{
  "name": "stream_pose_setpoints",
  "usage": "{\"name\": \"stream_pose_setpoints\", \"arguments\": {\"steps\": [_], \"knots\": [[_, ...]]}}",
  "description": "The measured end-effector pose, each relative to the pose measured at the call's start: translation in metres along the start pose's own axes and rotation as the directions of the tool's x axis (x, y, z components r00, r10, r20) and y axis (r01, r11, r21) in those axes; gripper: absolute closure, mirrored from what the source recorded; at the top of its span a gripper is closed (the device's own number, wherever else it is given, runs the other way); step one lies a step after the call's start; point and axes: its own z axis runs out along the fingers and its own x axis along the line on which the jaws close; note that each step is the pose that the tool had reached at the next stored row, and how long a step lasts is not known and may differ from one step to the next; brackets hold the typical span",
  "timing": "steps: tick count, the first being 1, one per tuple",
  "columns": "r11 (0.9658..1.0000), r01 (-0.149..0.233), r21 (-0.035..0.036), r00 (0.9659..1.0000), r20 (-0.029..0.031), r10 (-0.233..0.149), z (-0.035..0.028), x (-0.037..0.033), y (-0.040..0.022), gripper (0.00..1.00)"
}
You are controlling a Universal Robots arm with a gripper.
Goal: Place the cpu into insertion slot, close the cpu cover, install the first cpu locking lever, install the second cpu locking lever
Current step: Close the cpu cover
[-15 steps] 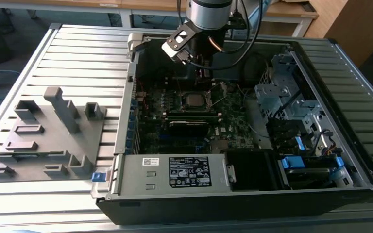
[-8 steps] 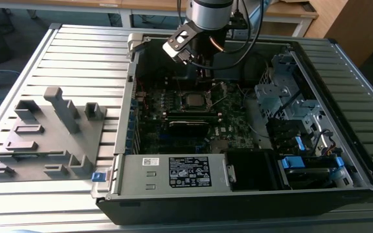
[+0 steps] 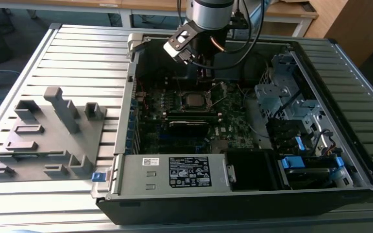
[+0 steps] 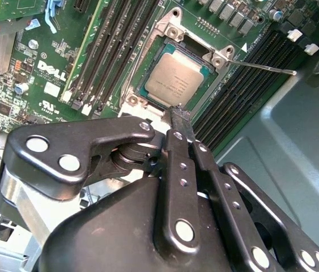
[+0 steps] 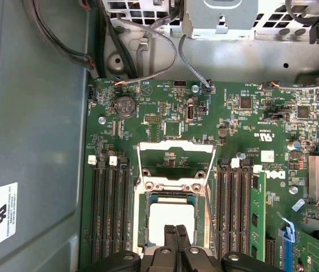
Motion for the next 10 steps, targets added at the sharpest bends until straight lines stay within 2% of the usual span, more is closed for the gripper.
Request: {"name": "stream_pose_setpoints", "arguments": {"steps": [10], "knots": [[1.0,0.0,-0.0001,1.0,-0.0003,0.0,-0.0016,0.0,0.0001,0.89]]}}
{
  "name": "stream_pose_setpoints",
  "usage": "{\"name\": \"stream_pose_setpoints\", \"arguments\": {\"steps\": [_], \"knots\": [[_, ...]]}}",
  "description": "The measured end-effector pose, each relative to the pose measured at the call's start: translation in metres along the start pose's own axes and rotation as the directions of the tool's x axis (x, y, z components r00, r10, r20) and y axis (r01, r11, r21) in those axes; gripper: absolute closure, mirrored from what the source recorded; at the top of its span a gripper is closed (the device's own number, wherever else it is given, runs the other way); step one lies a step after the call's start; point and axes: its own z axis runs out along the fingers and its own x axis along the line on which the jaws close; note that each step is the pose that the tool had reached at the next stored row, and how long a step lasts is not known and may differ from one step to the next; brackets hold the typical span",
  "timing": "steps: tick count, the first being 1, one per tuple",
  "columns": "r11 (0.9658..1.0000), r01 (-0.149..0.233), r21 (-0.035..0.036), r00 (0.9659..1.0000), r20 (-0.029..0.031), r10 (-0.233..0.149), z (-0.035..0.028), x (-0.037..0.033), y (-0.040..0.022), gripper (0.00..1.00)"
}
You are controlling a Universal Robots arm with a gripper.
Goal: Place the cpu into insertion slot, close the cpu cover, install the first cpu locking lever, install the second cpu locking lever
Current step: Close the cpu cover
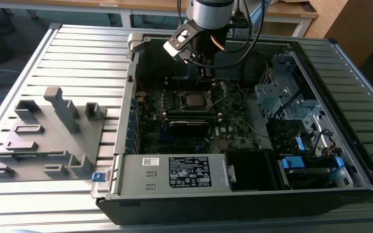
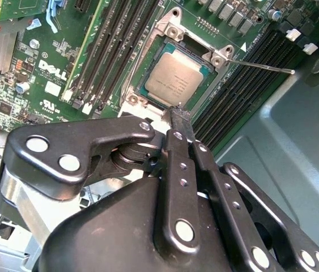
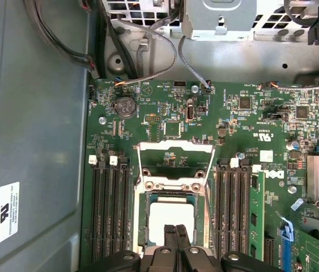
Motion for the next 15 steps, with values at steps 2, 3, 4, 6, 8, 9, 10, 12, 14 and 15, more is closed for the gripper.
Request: {"name": "stream_pose_setpoints", "arguments": {"steps": [2,3,4,6,8,9,10,12,14,15], "knots": [[1.0,0.0,0.0001,1.0,0.0001,0.0,0.0,0.0,0.0005,0.89],[1.0,0.0,0.0001,1.0,0.0001,0.0,0.0,-0.0001,0.0009,0.89],[1.0,0.0,0.0001,1.0,0.0002,0.0,0.0,-0.0001,0.0014,0.89],[1.0,0.0,0.0001,1.0,0.0001,0.0,0.0001,-0.0001,0.0027,0.89],[1.0,0.0,0.0001,1.0,0.0001,0.0,0.0001,-0.0001,0.0044,0.89],[1.0,0.0,0.0,1.0,0.0,0.0,0.0002,-0.0001,0.0052,0.89],[1.0,0.0,0.0,1.0,0.0,0.0,0.0002,-0.0001,0.006,0.89],[1.0,0.0,0.0001,1.0,0.0,0.0,0.0003,-0.0001,0.0078,0.89],[1.0,0.0,0.0001,1.0,0.0,0.0,0.0004,-0.0002,0.0092,0.89],[1.0,0.0,0.0,1.0,0.0,0.0,0.0004,-0.0002,0.0094,0.89]]}}
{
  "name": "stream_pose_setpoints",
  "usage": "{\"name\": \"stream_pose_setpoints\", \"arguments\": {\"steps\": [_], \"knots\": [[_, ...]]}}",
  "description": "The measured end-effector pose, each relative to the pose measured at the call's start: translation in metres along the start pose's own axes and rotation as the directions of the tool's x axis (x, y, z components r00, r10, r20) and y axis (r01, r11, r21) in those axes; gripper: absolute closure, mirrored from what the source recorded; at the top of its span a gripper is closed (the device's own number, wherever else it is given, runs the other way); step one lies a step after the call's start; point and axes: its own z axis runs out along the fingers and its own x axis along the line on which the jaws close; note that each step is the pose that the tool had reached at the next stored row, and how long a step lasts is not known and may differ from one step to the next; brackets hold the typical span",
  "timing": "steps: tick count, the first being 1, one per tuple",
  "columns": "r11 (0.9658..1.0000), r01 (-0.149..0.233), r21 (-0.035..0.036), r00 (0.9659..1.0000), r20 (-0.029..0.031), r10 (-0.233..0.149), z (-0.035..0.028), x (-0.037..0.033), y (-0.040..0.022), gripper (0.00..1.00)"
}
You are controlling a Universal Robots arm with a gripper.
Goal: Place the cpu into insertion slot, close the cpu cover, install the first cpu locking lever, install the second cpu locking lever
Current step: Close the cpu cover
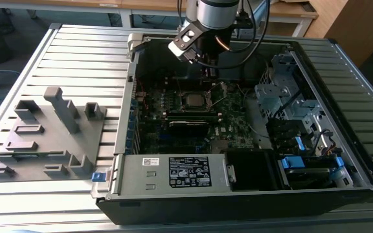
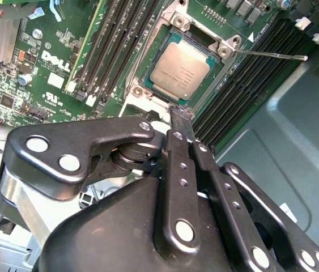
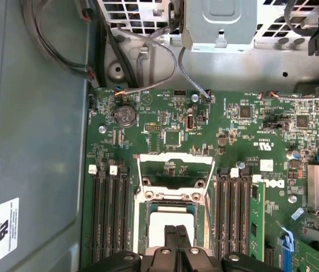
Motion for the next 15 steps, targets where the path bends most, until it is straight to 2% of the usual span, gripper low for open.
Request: {"name": "stream_pose_setpoints", "arguments": {"steps": [15], "knots": [[1.0,0.0,0.0,1.0,0.0,0.0,0.0002,0.0,0.0035,0.89]]}}
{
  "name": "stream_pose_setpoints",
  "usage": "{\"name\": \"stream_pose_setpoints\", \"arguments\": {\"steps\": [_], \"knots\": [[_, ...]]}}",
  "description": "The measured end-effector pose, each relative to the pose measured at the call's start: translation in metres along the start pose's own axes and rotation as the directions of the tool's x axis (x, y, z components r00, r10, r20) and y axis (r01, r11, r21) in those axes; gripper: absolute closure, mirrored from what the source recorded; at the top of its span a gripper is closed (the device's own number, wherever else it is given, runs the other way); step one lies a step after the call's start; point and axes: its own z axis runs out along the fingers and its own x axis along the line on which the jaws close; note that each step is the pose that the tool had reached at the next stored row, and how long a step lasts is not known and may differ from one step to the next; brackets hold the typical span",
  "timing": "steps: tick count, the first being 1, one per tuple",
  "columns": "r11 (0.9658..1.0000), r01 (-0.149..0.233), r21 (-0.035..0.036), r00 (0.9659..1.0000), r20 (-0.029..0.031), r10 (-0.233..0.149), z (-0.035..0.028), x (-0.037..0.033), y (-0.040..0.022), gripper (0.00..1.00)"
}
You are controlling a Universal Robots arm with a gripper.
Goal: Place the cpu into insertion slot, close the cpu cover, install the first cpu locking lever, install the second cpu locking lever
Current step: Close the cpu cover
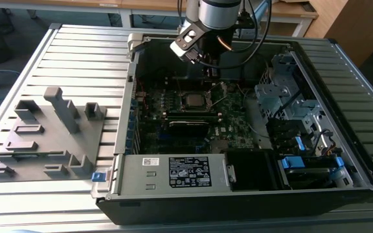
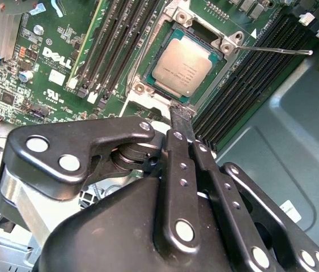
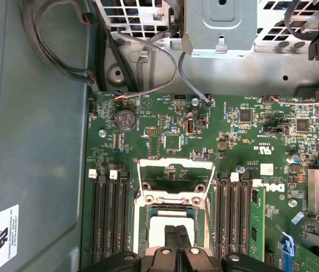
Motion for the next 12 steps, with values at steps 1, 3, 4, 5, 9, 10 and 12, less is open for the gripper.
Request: {"name": "stream_pose_setpoints", "arguments": {"steps": [1,3,4,5,9,10,12], "knots": [[1.0,0.0,0.0,1.0,0.0,0.0,0.0,0.0,0.0,0.89],[1.0,0.0,0.0,1.0,0.0,0.0,0.0,0.0,0.0,0.89],[1.0,0.0,0.0,1.0,0.0,0.0,0.0,0.0,0.0001,0.89],[1.0,0.0,0.0,1.0,0.0,0.0,0.0,0.0,0.0004,0.89],[1.0,0.0,0.0,1.0,0.0,0.0,0.0002,0.0,0.0035,0.89],[1.0,0.0,0.0,1.0,0.0,0.0,0.0002,-0.0001,0.0047,0.89],[1.0,0.0,0.0,1.0,0.0,0.0,0.0003,-0.0001,0.0073,0.89]]}}
